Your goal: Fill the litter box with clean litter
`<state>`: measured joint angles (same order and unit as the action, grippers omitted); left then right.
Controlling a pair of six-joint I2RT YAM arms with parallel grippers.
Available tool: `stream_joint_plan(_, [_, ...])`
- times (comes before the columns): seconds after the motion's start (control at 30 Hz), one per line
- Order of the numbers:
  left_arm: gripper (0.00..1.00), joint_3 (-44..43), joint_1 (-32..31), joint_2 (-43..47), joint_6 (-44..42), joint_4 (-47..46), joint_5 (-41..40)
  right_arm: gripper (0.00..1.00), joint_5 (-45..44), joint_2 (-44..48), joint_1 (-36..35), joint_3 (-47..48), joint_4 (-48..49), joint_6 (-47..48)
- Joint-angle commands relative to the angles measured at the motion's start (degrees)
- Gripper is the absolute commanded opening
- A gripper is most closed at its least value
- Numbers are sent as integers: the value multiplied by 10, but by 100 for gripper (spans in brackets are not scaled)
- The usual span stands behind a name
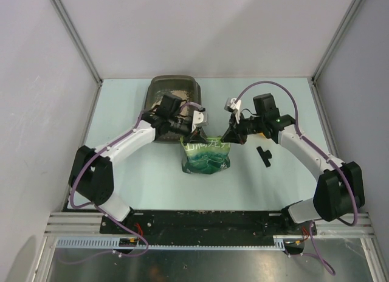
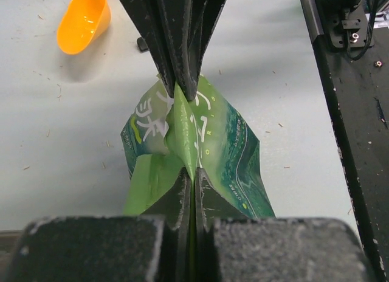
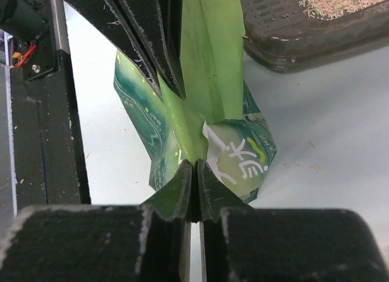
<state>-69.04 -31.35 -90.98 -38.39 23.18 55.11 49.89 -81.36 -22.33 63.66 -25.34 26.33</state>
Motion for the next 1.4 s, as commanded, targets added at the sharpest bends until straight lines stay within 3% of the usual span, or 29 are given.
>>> stream_joint_plan(0.0, [0,-18,-11,-1,6,-6,20,12,21,1,13,28,30,-30])
stream_joint_plan(0.1, [0,-22,-11,-4,9,-7,22,39,-15,16,-30,30,19,38])
stream_joint_plan(0.2, [0,-24,-11,-8,10,-9,19,46,-52,14,-69,29,27,82])
stream_joint_plan(0.37, [0,-22,-10,-8,21,-11,17,47,-75,-6,-93,29,69,101])
stream_joint_plan(0.47, [0,-22,-6,-8,36,-17,15,39,-66,-16,-91,29,73,104])
stream_joint_plan(0.5, [0,-22,-4,-7,42,-19,15,24,-64,-18,-91,29,69,108])
stream_joint_plan(0.6, [0,-25,3,-10,60,-24,18,0,-50,-15,-80,29,48,115])
stream_joint_plan(0.83, [0,-25,21,-16,104,-36,28,4,-48,5,-14,29,-40,156])
stream_joint_plan(0.97, [0,-15,24,-10,119,-43,27,20,-50,15,15,29,-80,176])
stream_joint_plan(1.03, [0,-14,26,-10,122,-46,27,23,-51,18,19,29,-93,180])
stream_joint_plan(1.17, [0,-12,26,-11,125,-49,31,0,-35,16,20,29,-96,174])
stream_joint_plan(1.27, [0,-8,26,-9,126,-49,28,0,-26,12,22,29,-90,159])
stream_joint_plan(1.37, [13,15,37,16,121,-49,18,0,-20,18,31,29,-93,156])
